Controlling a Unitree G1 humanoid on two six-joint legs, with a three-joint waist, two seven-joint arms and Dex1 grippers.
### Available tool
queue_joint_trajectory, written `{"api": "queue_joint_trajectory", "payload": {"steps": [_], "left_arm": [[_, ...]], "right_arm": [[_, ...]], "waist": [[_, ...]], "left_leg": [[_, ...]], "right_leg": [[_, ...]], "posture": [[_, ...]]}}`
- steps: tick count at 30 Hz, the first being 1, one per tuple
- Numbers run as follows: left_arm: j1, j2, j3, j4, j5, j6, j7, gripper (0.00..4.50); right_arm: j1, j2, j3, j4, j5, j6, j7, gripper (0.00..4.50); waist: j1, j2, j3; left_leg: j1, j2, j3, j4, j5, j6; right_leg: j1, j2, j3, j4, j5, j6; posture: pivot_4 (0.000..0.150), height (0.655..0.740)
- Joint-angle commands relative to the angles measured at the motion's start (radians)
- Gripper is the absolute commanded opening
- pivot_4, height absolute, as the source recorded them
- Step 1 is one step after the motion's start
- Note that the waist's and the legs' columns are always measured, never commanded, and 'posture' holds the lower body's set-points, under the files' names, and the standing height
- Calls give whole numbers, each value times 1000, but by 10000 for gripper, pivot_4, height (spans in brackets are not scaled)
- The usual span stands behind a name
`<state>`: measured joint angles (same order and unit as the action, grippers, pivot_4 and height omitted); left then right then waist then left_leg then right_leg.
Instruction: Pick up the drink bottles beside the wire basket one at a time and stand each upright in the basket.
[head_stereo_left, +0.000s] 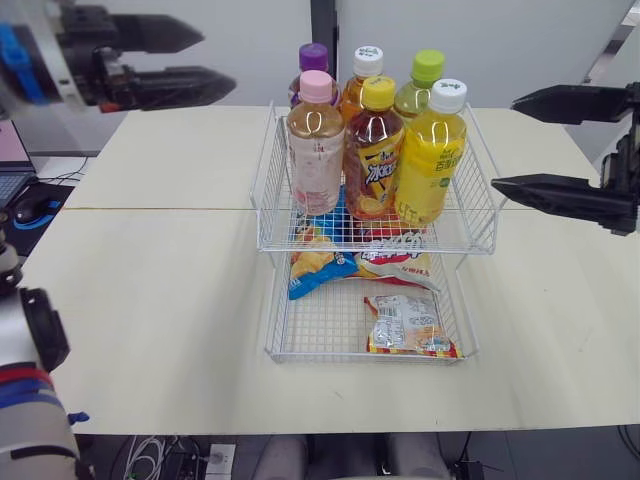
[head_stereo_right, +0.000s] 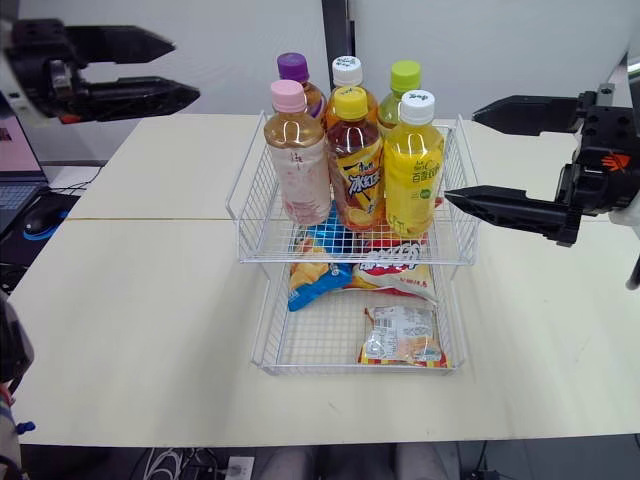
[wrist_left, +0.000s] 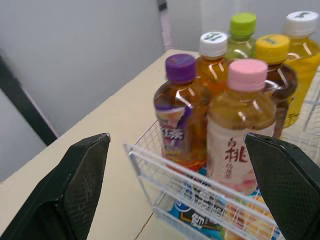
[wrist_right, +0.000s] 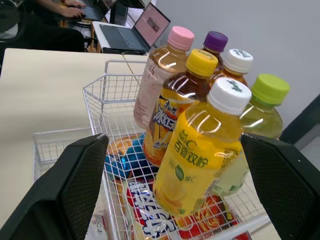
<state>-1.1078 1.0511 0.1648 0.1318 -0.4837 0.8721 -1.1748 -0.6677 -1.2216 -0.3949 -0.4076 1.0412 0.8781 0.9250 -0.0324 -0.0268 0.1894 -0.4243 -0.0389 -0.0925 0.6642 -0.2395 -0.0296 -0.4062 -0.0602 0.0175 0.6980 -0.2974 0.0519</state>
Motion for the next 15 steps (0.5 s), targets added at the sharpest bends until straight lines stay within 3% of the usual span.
{"api": "queue_joint_trajectory", "payload": {"steps": [1, 15], "left_arm": [[44, 43, 73, 15, 33, -82, 55, 44624], [503, 93, 255, 60, 116, -299, 172, 44624]], "right_arm": [[24, -26, -66, -2, -33, -38, 31, 45000], [238, -5, -132, 70, -286, -237, 119, 45000]], "waist": [[0, 0, 0], [1, 0, 0]], "left_leg": [[0, 0, 0, 0, 0, 0], [1, 0, 2, -1, 0, 0]], "right_leg": [[0, 0, 0, 0, 0, 0], [0, -1, 1, 0, 0, 0]], "posture": [[1500, 7400], [1500, 7400]]}}
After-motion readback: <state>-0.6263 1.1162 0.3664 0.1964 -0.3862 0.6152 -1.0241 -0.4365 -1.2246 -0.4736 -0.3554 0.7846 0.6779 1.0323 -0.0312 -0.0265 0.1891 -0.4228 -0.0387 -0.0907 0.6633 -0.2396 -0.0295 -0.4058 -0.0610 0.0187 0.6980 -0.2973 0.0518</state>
